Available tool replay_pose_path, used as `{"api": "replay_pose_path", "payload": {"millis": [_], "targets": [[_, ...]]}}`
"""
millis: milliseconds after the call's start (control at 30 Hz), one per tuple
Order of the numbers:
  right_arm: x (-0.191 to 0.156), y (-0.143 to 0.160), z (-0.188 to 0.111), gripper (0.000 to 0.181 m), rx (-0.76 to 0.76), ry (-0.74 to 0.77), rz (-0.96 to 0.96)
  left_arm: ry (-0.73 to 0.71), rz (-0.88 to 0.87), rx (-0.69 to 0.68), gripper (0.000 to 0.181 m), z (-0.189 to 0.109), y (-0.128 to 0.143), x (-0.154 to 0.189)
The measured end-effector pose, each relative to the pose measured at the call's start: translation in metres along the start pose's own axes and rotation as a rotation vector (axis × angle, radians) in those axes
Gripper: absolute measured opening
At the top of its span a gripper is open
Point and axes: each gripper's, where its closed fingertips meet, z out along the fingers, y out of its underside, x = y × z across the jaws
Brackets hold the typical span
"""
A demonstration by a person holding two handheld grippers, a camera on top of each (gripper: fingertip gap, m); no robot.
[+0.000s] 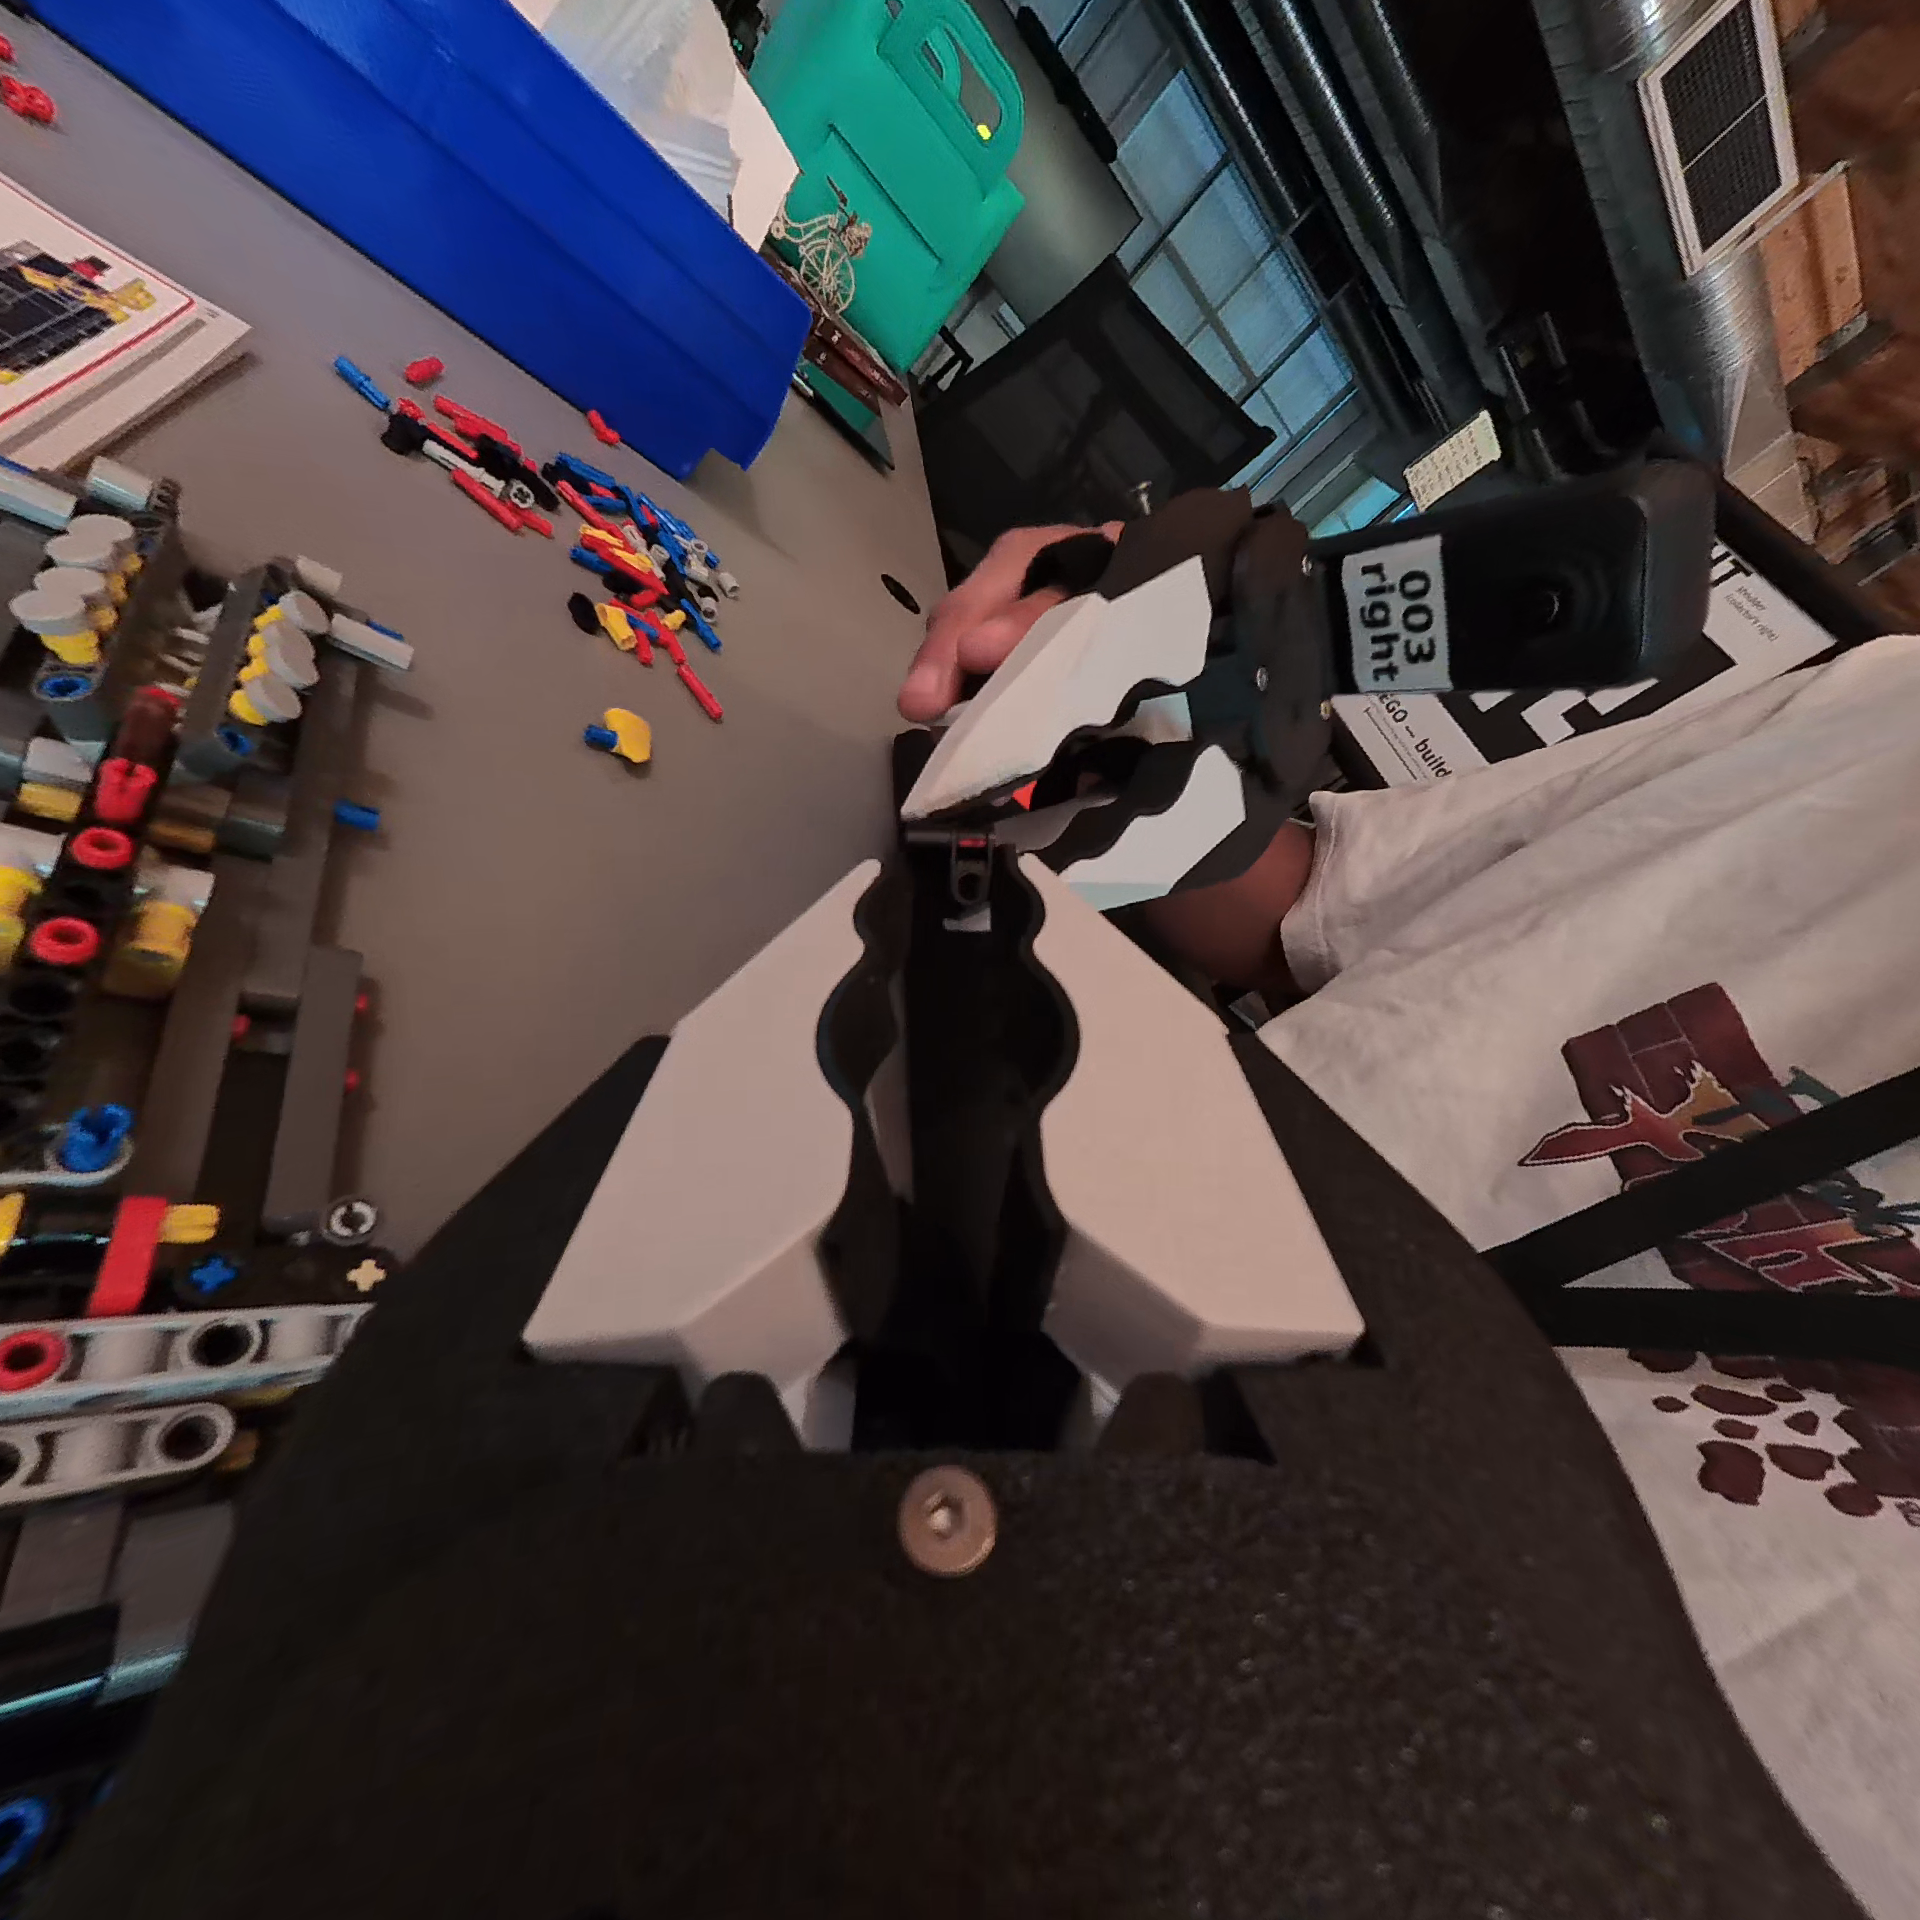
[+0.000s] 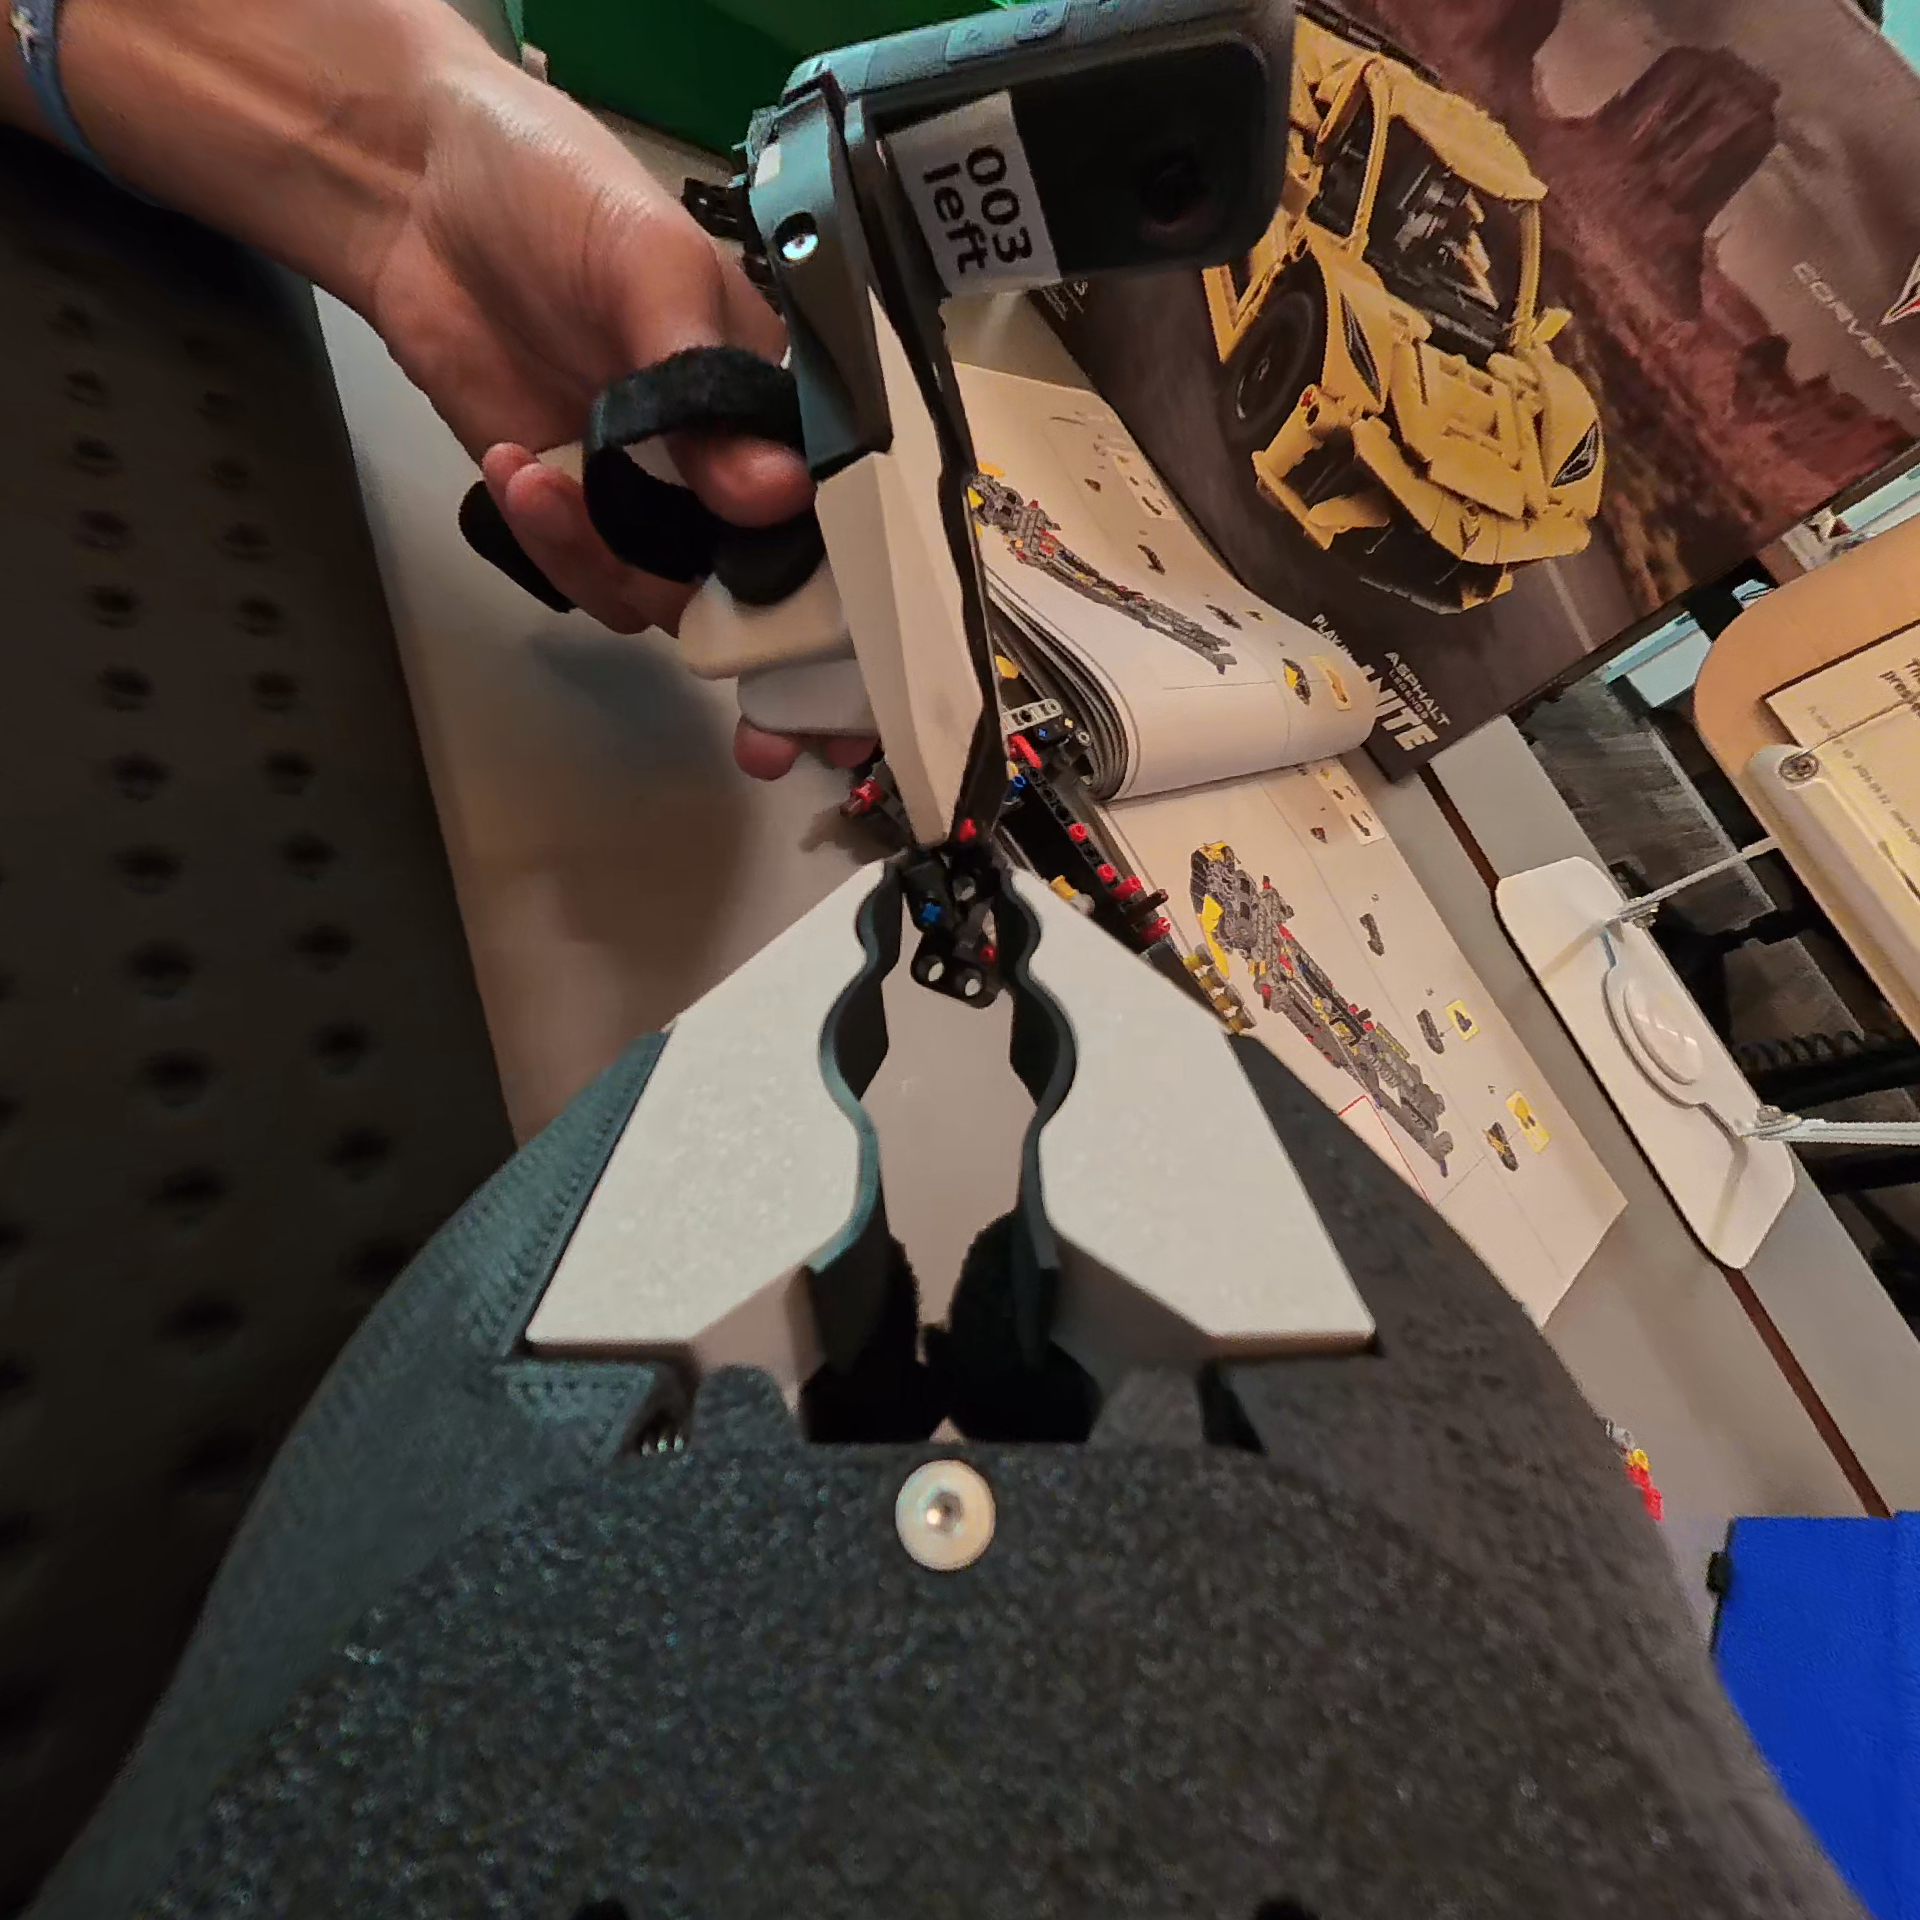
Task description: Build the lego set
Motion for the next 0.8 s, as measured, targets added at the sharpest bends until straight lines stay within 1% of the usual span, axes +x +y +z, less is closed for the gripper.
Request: {"api": "replay_pose_path", "payload": {"millis": [167, 333, 600, 700, 733, 800], "targets": [[0.004, -0.005, -0.003, 0.009, 0.014, 0.037, -0.005, 0.014, 0.0, 0.013, 0.013, 0.0, -0.002, 0.003], [0.005, -0.006, -0.004, 0.008, 0.043, 0.081, 0.004, 0.021, -0.001, 0.019, 0.014, 0.0, -0.003, 0.004], [0.002, -0.003, -0.005, 0.008, 0.068, 0.087, 0.005, 0.006, 0.034, -0.012, 0.014, 0.002, 0.001, 0.004], [0.002, 0.006, 0.001, 0.01, 0.016, 0.067, 0.071, -0.07, 0.075, -0.036, 0.014, 0.003, 0.005, -0.006], [0.003, 0.009, 0.003, 0.011, -0.02, 0.08, 0.066, -0.102, 0.095, -0.039, 0.013, 0.003, 0.005, -0.01], [0.003, 0.017, 0.007, 0.012, -0.11, 0.12, -0.011, -0.172, 0.151, -0.068, 0.013, 0.003, 0.008, -0.018]]}}
